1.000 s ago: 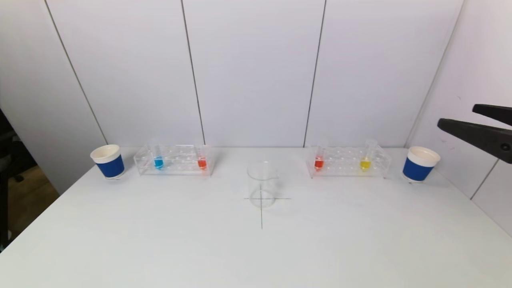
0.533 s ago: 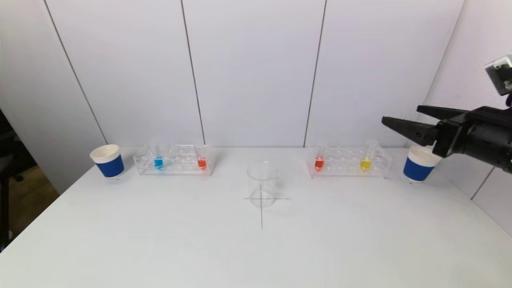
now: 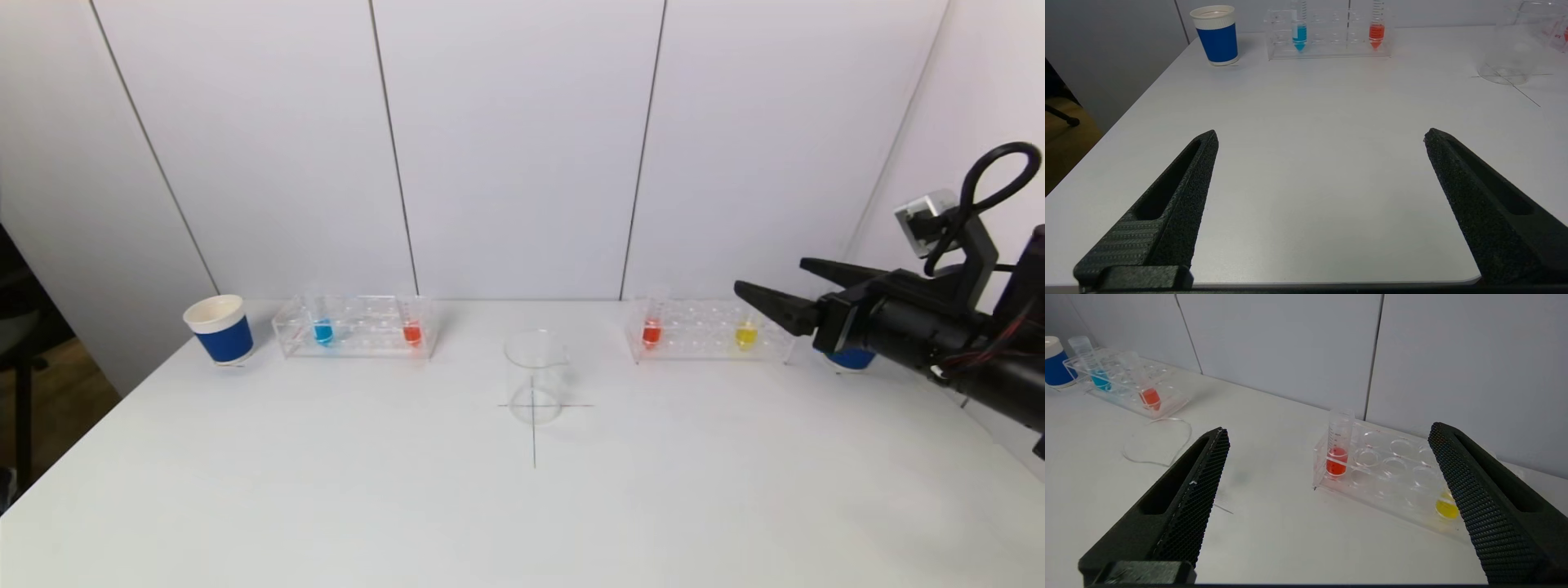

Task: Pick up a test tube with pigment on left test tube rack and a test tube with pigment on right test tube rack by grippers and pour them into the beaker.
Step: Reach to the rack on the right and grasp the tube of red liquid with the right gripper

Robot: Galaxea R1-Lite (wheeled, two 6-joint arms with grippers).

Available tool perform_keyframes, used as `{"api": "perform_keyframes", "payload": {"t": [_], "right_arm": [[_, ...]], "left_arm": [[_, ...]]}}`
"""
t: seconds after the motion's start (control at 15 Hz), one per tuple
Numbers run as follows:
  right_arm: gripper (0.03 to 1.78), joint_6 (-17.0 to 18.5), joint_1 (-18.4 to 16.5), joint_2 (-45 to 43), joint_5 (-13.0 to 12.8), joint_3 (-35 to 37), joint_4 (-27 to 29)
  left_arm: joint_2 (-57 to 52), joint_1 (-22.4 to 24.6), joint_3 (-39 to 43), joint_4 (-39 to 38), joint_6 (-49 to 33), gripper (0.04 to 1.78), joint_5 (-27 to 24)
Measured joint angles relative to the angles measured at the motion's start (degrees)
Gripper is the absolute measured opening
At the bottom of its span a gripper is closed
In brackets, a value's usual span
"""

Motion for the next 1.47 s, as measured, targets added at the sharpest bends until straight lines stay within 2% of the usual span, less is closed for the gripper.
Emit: {"api": "perform_keyframes", "payload": {"t": [0.2, 0.4, 0.8, 1.47], "right_arm": [[1.77, 0.4, 0.1, 8.5, 0.1, 1.2, -12.7], [1.77, 0.4, 0.7, 15.7, 0.3, 1.0, -19.7], [1.77, 0.1, 1.5, 22.8, 0.3, -1.8, -19.6], [1.77, 0.1, 4.2, 29.6, 0.0, -7.6, -19.5]], "left_arm": [[0.0, 0.0, 0.0, 0.0, 0.0, 1.76, 0.0], [0.0, 0.0, 0.0, 0.0, 0.0, 1.76, 0.0], [0.0, 0.0, 0.0, 0.0, 0.0, 1.76, 0.0], [0.0, 0.0, 0.0, 0.0, 0.0, 1.76, 0.0]]}}
